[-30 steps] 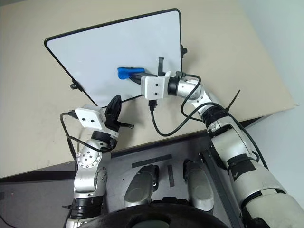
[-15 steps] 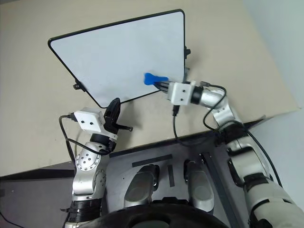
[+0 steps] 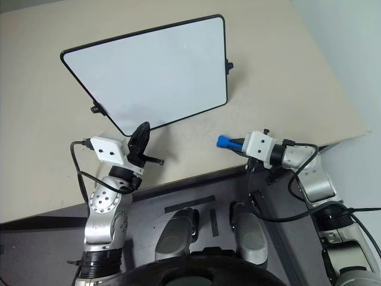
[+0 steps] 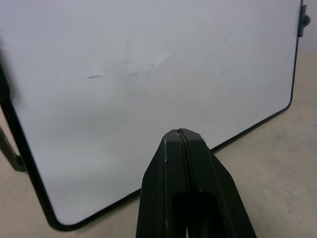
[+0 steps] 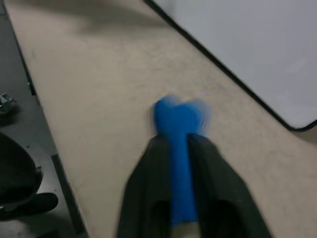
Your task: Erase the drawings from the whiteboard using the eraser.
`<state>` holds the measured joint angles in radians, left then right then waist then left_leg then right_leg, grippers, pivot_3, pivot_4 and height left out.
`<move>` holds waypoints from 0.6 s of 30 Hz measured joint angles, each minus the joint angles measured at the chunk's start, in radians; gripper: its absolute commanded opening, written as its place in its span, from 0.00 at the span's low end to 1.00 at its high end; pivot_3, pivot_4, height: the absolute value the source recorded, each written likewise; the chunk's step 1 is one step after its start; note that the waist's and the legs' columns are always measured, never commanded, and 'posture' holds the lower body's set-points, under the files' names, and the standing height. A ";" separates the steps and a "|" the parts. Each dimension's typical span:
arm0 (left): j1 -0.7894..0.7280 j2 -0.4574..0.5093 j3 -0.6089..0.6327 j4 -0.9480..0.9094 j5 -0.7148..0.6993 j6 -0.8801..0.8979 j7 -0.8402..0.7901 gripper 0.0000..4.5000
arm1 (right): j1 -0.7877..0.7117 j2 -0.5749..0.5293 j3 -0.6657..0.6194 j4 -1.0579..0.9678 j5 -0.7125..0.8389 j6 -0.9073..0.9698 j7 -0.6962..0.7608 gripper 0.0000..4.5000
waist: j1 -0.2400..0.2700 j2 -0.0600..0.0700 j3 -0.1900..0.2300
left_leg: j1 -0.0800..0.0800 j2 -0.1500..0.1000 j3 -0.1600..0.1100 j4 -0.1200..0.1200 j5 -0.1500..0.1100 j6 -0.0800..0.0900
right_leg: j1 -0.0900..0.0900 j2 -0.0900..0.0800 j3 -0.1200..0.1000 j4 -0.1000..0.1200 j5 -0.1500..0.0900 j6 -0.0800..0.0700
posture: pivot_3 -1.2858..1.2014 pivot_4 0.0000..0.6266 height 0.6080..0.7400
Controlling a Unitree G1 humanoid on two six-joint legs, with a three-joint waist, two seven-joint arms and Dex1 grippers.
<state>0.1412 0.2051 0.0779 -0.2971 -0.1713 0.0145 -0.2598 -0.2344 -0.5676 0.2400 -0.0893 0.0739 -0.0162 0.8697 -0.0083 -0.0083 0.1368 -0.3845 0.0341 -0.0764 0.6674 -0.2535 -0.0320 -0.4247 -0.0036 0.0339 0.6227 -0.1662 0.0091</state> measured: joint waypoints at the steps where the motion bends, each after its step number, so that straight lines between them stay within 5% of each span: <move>1: -0.002 0.005 0.002 0.000 -0.001 0.003 -0.001 0.00 | -0.003 0.005 0.000 -0.002 0.000 0.004 -0.006 0.45 | 0.001 0.000 0.000 | 0.000 0.000 0.000 0.000 0.000 0.000 | 0.000 0.000 0.000 0.000 0.000 0.000 | 0.52 0.24 1.00; 6: -0.007 0.026 0.027 0.000 -0.014 0.023 -0.003 0.00 | -0.008 0.019 -0.002 -0.028 0.000 0.018 -0.025 0.84 | 0.004 0.000 0.000 | -0.001 -0.001 -0.001 -0.001 -0.002 0.000 | -0.001 0.000 0.001 0.000 -0.003 0.003 | 0.52 0.24 1.00; 18: -0.027 0.085 0.067 -0.019 -0.045 0.081 -0.027 0.00 | 0.064 0.070 -0.072 -0.090 0.021 0.042 -0.103 0.84 | 0.010 0.000 0.000 | -0.003 -0.002 -0.001 -0.001 -0.008 0.003 | -0.001 -0.001 0.000 0.000 -0.004 -0.006 | 0.52 0.24 1.00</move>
